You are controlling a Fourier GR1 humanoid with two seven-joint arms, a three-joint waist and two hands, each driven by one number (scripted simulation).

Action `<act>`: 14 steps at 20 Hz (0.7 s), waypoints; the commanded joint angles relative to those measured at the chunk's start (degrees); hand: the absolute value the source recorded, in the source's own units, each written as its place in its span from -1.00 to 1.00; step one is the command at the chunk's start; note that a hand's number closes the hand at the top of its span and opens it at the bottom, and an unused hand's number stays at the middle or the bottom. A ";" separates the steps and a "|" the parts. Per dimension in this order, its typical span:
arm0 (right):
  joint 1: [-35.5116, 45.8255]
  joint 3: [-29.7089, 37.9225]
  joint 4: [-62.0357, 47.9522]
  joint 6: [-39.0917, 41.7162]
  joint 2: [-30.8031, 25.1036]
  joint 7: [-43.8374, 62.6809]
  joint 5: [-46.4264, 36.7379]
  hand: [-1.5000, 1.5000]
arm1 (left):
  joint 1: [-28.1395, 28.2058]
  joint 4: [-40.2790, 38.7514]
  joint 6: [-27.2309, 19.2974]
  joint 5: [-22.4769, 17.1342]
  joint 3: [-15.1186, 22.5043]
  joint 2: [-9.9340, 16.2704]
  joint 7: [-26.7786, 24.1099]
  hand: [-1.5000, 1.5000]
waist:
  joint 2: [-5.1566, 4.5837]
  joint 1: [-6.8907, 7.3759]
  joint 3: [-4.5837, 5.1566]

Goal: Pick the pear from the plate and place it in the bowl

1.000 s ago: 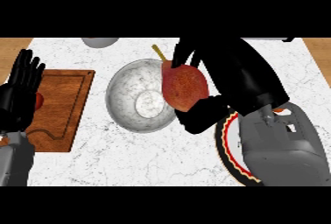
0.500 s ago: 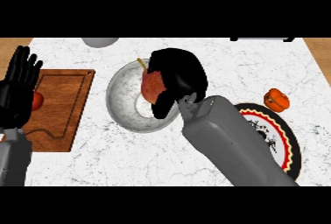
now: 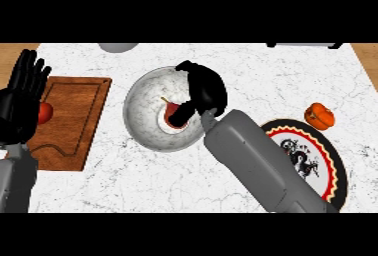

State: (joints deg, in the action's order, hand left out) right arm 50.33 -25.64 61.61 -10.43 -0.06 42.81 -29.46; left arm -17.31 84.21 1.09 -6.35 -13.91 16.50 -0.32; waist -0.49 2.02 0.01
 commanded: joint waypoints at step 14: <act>-6.36 12.04 3.11 -26.29 -5.72 -17.03 7.68 -1.00 | 1.02 -0.06 -1.47 0.78 -0.57 -0.18 0.84 0.00 | 0.56 -2.52 -0.02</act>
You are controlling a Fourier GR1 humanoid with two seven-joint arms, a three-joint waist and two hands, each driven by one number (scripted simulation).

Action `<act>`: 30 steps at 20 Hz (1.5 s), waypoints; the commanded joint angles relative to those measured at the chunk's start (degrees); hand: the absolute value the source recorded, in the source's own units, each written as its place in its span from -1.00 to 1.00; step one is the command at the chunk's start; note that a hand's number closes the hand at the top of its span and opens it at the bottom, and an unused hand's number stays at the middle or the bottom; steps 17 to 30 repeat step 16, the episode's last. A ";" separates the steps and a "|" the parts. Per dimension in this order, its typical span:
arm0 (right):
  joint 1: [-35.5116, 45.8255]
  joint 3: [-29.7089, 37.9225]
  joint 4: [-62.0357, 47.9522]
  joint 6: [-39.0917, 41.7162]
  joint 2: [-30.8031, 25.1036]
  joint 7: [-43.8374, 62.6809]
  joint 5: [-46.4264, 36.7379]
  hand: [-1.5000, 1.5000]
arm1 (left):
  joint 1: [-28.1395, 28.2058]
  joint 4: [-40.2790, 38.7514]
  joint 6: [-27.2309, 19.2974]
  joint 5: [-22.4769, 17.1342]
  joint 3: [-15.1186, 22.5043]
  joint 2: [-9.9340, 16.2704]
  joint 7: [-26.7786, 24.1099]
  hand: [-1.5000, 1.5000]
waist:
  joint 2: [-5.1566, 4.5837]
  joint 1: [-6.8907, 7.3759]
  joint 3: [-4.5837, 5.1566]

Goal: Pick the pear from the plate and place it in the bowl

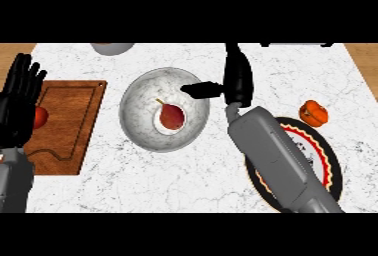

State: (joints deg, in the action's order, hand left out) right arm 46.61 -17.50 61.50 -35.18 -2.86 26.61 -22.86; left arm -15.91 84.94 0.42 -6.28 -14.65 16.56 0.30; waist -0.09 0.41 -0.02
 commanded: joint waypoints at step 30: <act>-28.91 23.62 21.82 21.68 -20.71 -19.84 25.59 -1.00 | 2.34 0.45 -0.30 0.26 -0.26 -1.17 -2.17 0.00 | 0.17 -0.84 0.01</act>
